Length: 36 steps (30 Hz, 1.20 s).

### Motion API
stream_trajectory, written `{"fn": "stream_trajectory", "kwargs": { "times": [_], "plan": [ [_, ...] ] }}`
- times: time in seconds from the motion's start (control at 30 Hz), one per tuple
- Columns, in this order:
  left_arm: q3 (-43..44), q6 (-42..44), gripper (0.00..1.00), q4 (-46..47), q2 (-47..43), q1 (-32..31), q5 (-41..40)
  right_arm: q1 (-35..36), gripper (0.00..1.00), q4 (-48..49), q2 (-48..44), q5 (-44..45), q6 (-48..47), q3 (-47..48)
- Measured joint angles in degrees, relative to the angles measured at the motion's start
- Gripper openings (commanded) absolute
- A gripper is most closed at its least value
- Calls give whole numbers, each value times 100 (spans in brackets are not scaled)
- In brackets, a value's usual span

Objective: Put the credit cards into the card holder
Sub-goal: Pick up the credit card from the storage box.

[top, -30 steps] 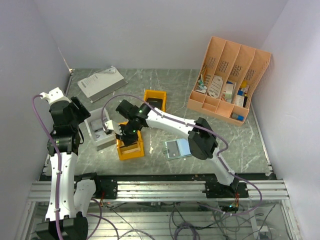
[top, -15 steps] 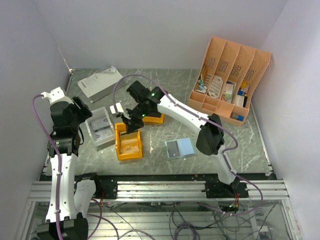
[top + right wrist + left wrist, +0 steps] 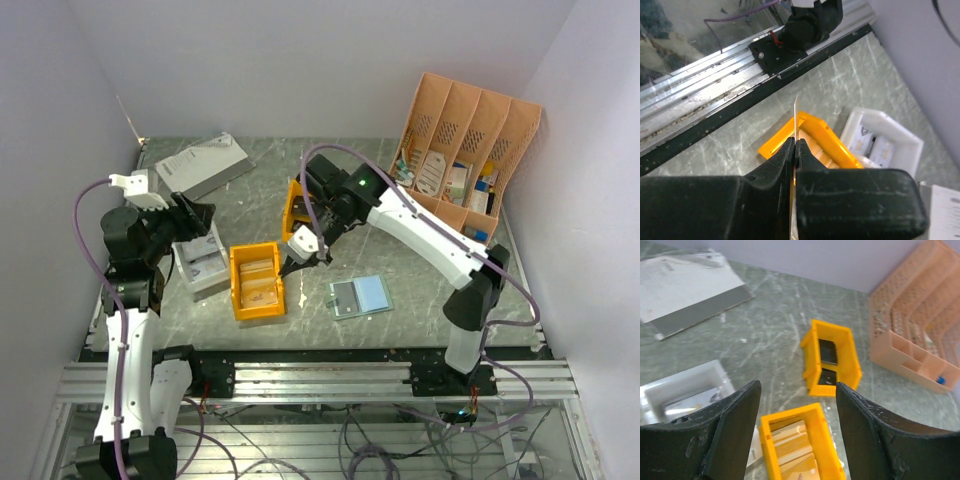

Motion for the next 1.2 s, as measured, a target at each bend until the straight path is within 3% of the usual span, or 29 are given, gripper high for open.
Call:
{"fn": "stream_trajectory", "kwargs": {
  "times": [0.27, 0.47, 0.6, 0.73, 0.87, 1.0, 1.2],
  "plan": [
    [-520, -511, 73, 1349, 105, -111, 1591, -4, 0, -94, -492, -22, -798, -431],
    [-813, -837, 75, 2055, -24, -520, 1919, -133, 0, -136, -868, -2, -935, -846],
    [-951, -1174, 75, 2468, -216, -789, 1906, -848, 0, 15, -1274, -450, -553, -1167],
    [-1198, -1580, 77, 2964, -358, -1377, 1718, -1943, 0, 1379, -1985, -824, 1567, -2155],
    [-1694, -2275, 77, 3786, -247, -2055, 1386, -3082, 0, 4192, -2616, -1014, 5313, -3585],
    [-1989, -3324, 73, 4675, 372, -2387, 1075, -4221, 0, 7099, -2601, -1049, 9202, -4763],
    [-1991, -4756, 71, 5364, 1665, -2975, 658, -4478, 0, 8172, -2197, -693, 12738, -4920]
  ]
}}
